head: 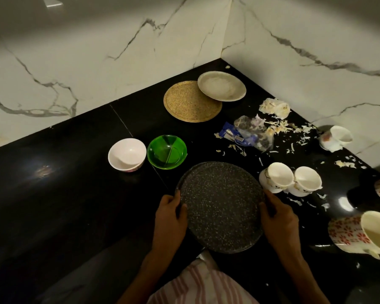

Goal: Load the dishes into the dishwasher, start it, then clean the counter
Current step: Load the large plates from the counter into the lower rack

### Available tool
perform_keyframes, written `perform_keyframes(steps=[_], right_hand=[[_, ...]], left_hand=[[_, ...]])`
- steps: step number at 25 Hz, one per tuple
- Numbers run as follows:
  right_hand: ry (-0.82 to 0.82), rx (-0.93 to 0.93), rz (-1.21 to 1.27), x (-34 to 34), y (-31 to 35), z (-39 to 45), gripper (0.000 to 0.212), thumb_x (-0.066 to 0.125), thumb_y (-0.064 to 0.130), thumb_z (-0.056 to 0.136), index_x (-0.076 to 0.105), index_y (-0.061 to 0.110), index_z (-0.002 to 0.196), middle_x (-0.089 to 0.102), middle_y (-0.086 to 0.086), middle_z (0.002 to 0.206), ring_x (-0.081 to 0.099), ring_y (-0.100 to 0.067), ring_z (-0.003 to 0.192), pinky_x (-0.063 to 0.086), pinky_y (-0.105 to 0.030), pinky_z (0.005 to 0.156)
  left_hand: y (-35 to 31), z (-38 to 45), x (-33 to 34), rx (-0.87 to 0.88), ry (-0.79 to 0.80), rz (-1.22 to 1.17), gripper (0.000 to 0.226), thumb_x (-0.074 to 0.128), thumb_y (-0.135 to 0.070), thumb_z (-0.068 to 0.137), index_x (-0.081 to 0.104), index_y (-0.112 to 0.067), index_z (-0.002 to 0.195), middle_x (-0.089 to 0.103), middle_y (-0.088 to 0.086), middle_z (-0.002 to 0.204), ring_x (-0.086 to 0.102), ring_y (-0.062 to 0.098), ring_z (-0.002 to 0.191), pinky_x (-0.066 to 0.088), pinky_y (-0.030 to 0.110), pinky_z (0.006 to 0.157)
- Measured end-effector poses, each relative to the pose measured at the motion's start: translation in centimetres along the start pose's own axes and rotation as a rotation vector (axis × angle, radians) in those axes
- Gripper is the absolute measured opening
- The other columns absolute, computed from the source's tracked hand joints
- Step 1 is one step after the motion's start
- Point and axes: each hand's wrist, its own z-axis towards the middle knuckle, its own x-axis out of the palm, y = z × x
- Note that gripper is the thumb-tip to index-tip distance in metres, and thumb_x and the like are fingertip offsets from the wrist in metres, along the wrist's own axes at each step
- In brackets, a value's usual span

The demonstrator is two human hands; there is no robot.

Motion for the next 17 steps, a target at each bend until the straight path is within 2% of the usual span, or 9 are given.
perform_keyframes(steps=[2, 4, 5, 7, 11, 13, 15, 16, 17], right_hand=[[-0.001, 0.022, -0.032, 1.1, -0.4, 0.2, 0.047, 0.056, 0.014, 0.097, 0.048, 0.021, 0.142, 0.062, -0.014, 0.116, 0.058, -0.028, 0.108, 0.048, -0.034, 0.091], [-0.004, 0.026, -0.047, 1.8, -0.5, 0.3, 0.048, 0.056, 0.013, 0.097, 0.047, 0.017, 0.144, 0.060, -0.015, 0.123, 0.046, -0.029, 0.124, 0.038, -0.030, 0.095], [-0.013, 0.009, -0.063, 1.9, -0.4, 0.3, 0.049, 0.056, 0.013, 0.096, 0.046, 0.017, 0.144, 0.060, -0.015, 0.124, 0.044, -0.028, 0.125, 0.037, -0.030, 0.095], [-0.021, -0.039, -0.069, 2.3, -0.5, 0.0, 0.050, 0.059, 0.013, 0.095, 0.046, 0.017, 0.143, 0.061, -0.013, 0.124, 0.045, -0.029, 0.123, 0.042, -0.037, 0.097], [-0.077, -0.032, -0.004, 2.3, -0.5, -0.5, 0.048, 0.062, 0.015, 0.093, 0.050, 0.014, 0.140, 0.059, -0.012, 0.128, 0.050, -0.031, 0.121, 0.046, -0.046, 0.100], [-0.141, -0.073, 0.015, 2.2, -0.4, -1.1, 0.046, 0.064, 0.013, 0.092, 0.053, 0.010, 0.136, 0.060, -0.012, 0.128, 0.052, -0.030, 0.122, 0.044, -0.042, 0.101], [-0.152, -0.076, 0.051, 2.0, -0.2, -1.7, 0.045, 0.065, 0.013, 0.091, 0.055, 0.010, 0.134, 0.060, -0.011, 0.127, 0.053, -0.027, 0.120, 0.043, -0.037, 0.099], [-0.144, -0.069, 0.070, 1.9, -0.1, -2.0, 0.045, 0.065, 0.013, 0.091, 0.055, 0.011, 0.134, 0.060, -0.009, 0.126, 0.054, -0.025, 0.119, 0.044, -0.036, 0.098], [-0.142, -0.055, 0.086, 1.8, 0.0, -2.2, 0.045, 0.066, 0.013, 0.090, 0.055, 0.012, 0.134, 0.060, -0.007, 0.125, 0.055, -0.024, 0.118, 0.044, -0.035, 0.097]], left_hand=[[0.3, 1.0, 0.1, 0.024, -0.018, 0.068, 0.043, 0.055, -0.016, 0.096, 0.049, -0.010, 0.139, 0.047, -0.001, 0.111, 0.051, 0.004, 0.090, 0.036, 0.006, 0.080], [0.7, 1.7, 0.0, 0.019, -0.019, 0.160, 0.043, 0.054, -0.022, 0.096, 0.050, -0.014, 0.138, 0.046, -0.001, 0.118, 0.054, 0.014, 0.101, 0.044, 0.024, 0.088], [0.5, 1.8, -0.3, -0.002, -0.020, 0.197, 0.043, 0.054, -0.024, 0.096, 0.051, -0.016, 0.138, 0.045, -0.001, 0.121, 0.055, 0.016, 0.104, 0.045, 0.029, 0.089], [-0.5, 1.9, -1.1, -0.002, -0.051, 0.225, 0.042, 0.056, -0.029, 0.095, 0.052, -0.019, 0.136, 0.047, -0.003, 0.122, 0.057, 0.015, 0.100, 0.045, 0.028, 0.084], [-5.5, 6.6, -3.7, 0.193, -0.175, 0.078, 0.029, 0.058, -0.025, 0.094, 0.065, -0.016, 0.120, 0.065, -0.002, 0.105, 0.062, 0.007, 0.085, 0.050, 0.022, 0.078], [-7.0, 13.2, -4.8, 0.167, -0.205, 0.024, 0.025, 0.059, -0.023, 0.093, 0.068, -0.013, 0.114, 0.071, 0.002, 0.100, 0.067, 0.013, 0.086, 0.053, 0.026, 0.082], [-8.1, 19.8, -5.4, 0.118, -0.159, 0.051, 0.022, 0.060, -0.027, 0.090, 0.068, -0.011, 0.103, 0.071, 0.008, 0.096, 0.068, 0.020, 0.084, 0.054, 0.025, 0.080], [-8.5, 22.5, -5.1, 0.065, -0.115, 0.099, 0.022, 0.061, -0.029, 0.089, 0.066, -0.009, 0.098, 0.068, 0.010, 0.100, 0.067, 0.022, 0.087, 0.053, 0.021, 0.078], [-8.9, 24.9, -4.6, -0.012, -0.064, 0.158, 0.028, 0.062, -0.032, 0.089, 0.063, -0.008, 0.102, 0.064, 0.013, 0.110, 0.063, 0.024, 0.097, 0.052, 0.022, 0.083]])
